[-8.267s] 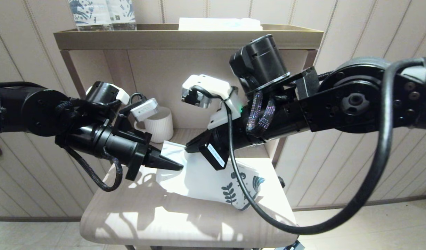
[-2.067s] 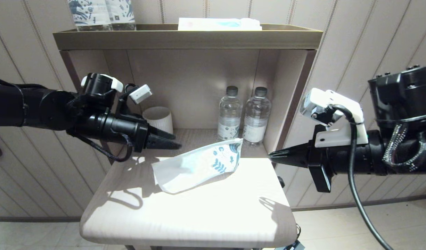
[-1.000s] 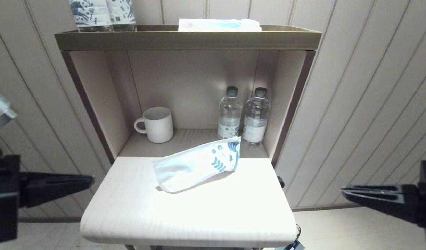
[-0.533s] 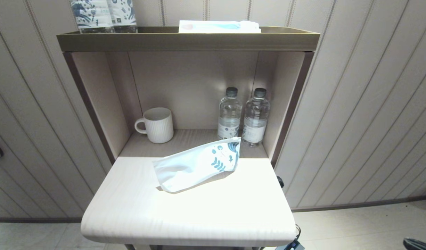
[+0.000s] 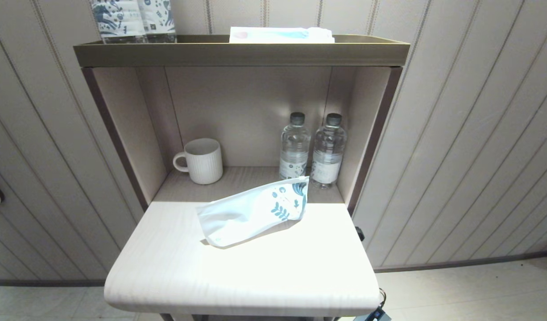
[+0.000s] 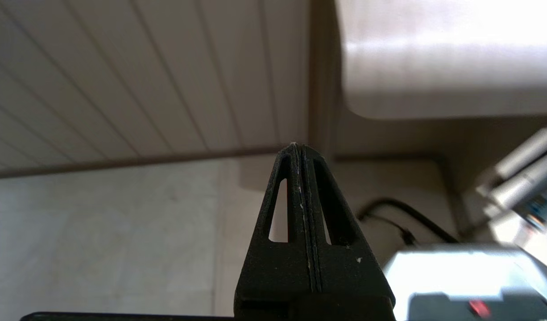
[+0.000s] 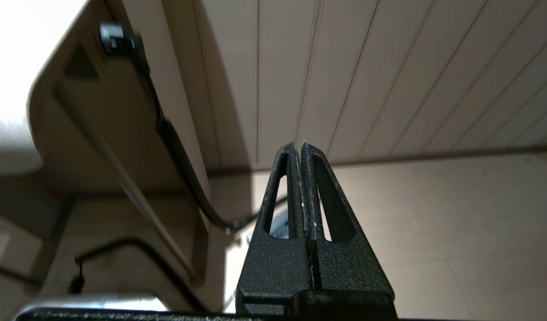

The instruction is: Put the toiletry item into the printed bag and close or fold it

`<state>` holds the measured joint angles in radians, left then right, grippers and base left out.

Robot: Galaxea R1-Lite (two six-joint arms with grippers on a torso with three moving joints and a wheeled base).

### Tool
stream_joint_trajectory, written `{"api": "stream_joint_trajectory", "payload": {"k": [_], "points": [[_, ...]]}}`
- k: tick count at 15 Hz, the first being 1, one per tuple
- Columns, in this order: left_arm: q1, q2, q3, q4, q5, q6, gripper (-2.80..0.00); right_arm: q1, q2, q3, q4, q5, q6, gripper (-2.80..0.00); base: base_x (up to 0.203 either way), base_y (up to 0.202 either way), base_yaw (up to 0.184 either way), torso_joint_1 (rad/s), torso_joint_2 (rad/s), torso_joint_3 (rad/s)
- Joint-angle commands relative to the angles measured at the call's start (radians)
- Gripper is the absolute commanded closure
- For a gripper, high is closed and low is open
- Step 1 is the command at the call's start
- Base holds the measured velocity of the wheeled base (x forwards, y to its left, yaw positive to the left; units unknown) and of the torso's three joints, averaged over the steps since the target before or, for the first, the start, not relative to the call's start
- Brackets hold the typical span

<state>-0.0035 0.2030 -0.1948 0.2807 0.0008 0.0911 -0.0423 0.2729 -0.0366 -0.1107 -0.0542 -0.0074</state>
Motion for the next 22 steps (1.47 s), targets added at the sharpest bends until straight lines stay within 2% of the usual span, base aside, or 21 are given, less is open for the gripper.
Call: {"api": "stream_joint_trajectory", "payload": {"k": [1, 3, 5, 6, 7, 10, 11, 12, 13, 16, 17, 18, 19, 20, 21, 22], "points": [[0.01, -0.067, 0.096, -0.147, 0.027, 0.008, 0.0, -0.002, -0.03, 0.036, -0.076, -0.003, 0.016, 0.0, 0.0, 0.0, 0.0, 0.0, 0.0, 0.0], [0.011, -0.154, 0.109, -0.177, 0.038, 0.022, 0.0, 0.022, -0.115, 0.037, -0.05, 0.013, 0.002, 0.0, 0.0, 0.0, 0.0, 0.0, 0.0, 0.0], [0.01, -0.202, 0.105, -0.163, 0.024, 0.074, 0.0, 0.038, -0.25, 0.037, 0.039, 0.049, -0.062, 0.0, 0.0, 0.0, 0.0, 0.0, 0.0, 0.0], [0.01, -0.202, 0.104, -0.163, 0.014, 0.071, 0.0, 0.047, -0.272, 0.037, 0.053, 0.062, -0.083, 0.0, 0.0, 0.0, 0.0, 0.0, 0.0, 0.0], [0.01, -0.202, 0.104, -0.161, -0.018, 0.064, 0.0, 0.048, -0.273, 0.037, 0.057, 0.063, -0.08, 0.0, 0.0, 0.0, 0.0, 0.0, 0.0, 0.0], [0.01, -0.202, 0.107, -0.164, -0.185, 0.066, 0.0, 0.048, -0.273, 0.037, 0.057, 0.059, -0.071, 0.0, 0.0, 0.0, 0.0, 0.0, 0.0, 0.0], [0.01, -0.203, 0.107, -0.166, -0.189, 0.064, 0.0, 0.048, -0.273, 0.037, 0.056, 0.056, -0.067, 0.0, 0.0, 0.0, 0.0, 0.0, 0.0, 0.0], [0.01, -0.202, 0.112, -0.177, -0.182, 0.059, 0.0, 0.048, -0.273, 0.037, 0.056, 0.051, -0.058, 0.0, 0.0, 0.0, 0.0, 0.0, 0.0, 0.0], [0.01, -0.203, 0.115, -0.197, -0.146, 0.052, 0.0, 0.048, -0.273, 0.037, 0.056, 0.048, -0.055, 0.0, 0.0, 0.0, 0.0, 0.0, 0.0, 0.0], [0.01, -0.202, 0.134, -0.265, 0.047, 0.052, 0.0, 0.048, -0.273, 0.037, 0.056, 0.048, -0.057, 0.0, 0.0, 0.0, 0.0, 0.0, 0.0, 0.0], [0.01, -0.202, 0.154, -0.309, 0.092, 0.057, 0.0, 0.048, -0.273, 0.037, 0.056, 0.048, -0.057, 0.0, 0.0, 0.0, 0.0, 0.0, 0.0, 0.0], [0.01, -0.203, 0.18, -0.363, 0.107, 0.051, 0.0, 0.048, -0.273, 0.037, 0.056, 0.048, -0.055, 0.0, 0.0, 0.0, 0.0, 0.0, 0.0, 0.0], [0.01, -0.202, 0.193, -0.409, 0.112, 0.048, 0.0, 0.048, -0.273, 0.037, 0.056, 0.048, -0.055, 0.0, 0.0, 0.0, 0.0, 0.0, 0.0, 0.0], [0.01, -0.202, 0.195, -0.398, 0.097, 0.061, 0.0, 0.048, -0.273, 0.037, 0.056, 0.048, -0.055, 0.0, 0.0, 0.0, 0.0, 0.0, 0.0, 0.0], [0.01, -0.202, 0.194, -0.35, 0.03, 0.065, 0.0, 0.048, -0.273, 0.037, 0.056, 0.048, -0.055, 0.0, 0.0, 0.0, 0.0, 0.0, 0.0, 0.0], [0.01, -0.202, 0.179, -0.253, -0.022, 0.065, 0.0, 0.05, -0.273, 0.037, 0.057, 0.048, -0.052, 0.0, 0.0, 0.0, 0.0, 0.0, 0.0, 0.0]]}}
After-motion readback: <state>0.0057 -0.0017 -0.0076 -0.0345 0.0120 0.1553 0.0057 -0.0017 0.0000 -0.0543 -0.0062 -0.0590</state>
